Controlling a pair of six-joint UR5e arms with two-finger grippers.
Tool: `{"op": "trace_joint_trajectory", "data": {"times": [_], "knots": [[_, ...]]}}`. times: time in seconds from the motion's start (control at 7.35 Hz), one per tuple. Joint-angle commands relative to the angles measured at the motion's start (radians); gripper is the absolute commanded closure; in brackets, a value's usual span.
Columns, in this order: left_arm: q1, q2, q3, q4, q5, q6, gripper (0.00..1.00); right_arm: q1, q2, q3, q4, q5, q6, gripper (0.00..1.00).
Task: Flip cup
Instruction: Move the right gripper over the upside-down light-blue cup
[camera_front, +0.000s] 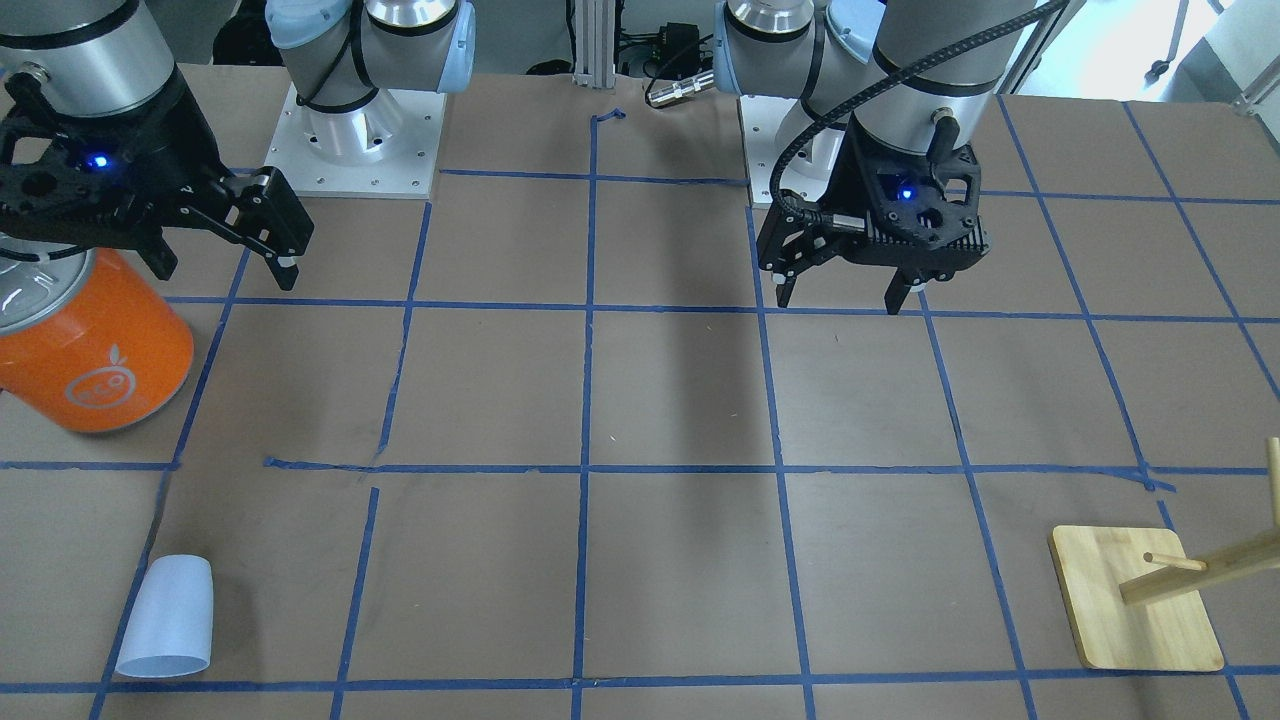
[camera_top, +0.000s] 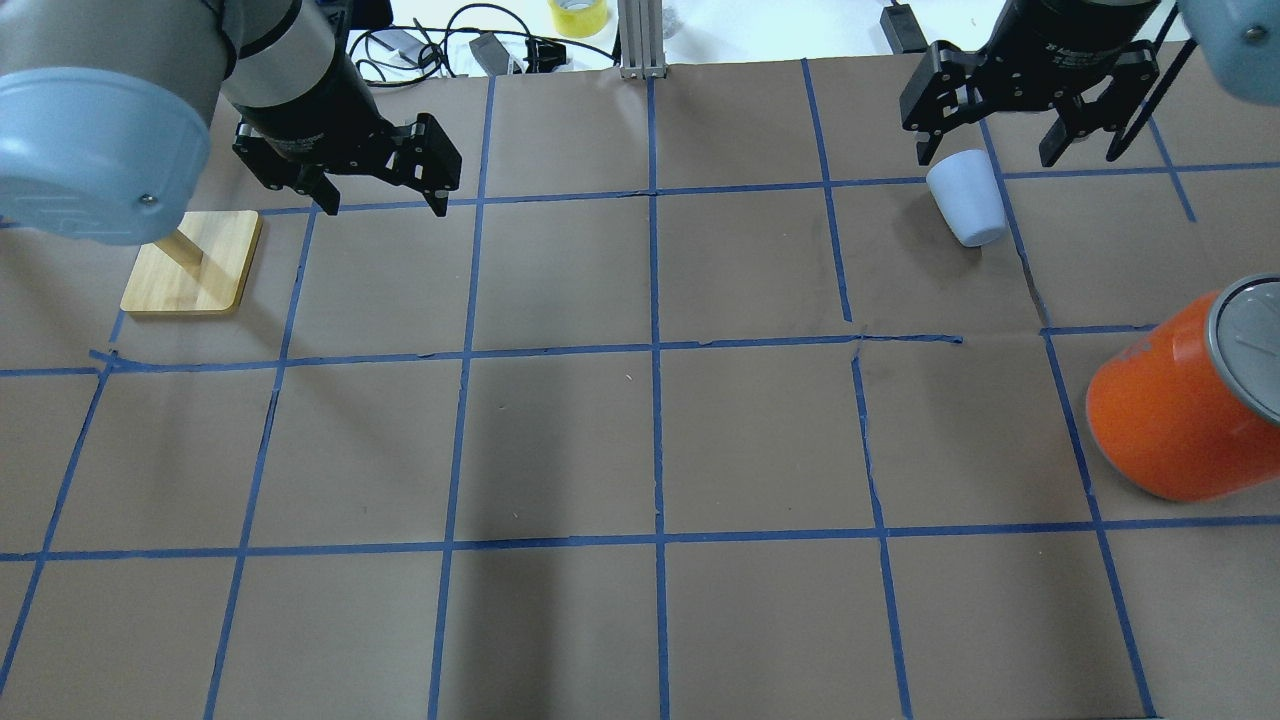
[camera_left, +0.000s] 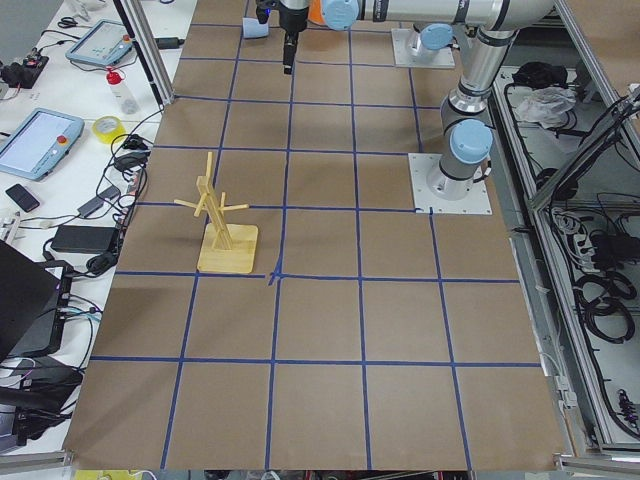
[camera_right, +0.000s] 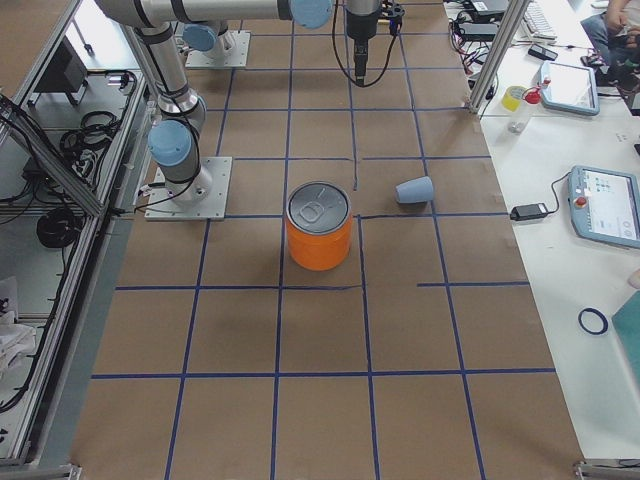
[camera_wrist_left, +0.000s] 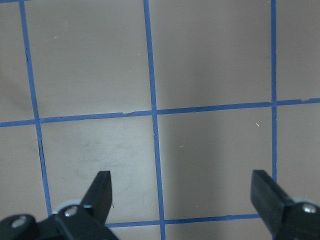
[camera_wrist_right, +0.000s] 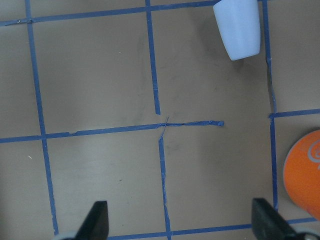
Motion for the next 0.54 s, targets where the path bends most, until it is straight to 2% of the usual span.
{"op": "trace_joint_trajectory", "data": {"times": [0.0, 0.41], "knots": [[-0.001, 0.004, -0.015, 0.003, 0.003, 0.002, 0.0, 0.031, 0.004, -0.001, -0.007, -0.001, -0.007, 0.0], [-0.003, 0.004, -0.017, 0.002, 0.003, -0.001, 0.0, 0.033, -0.004, 0.014, -0.048, -0.019, 0.006, 0.0]]}}
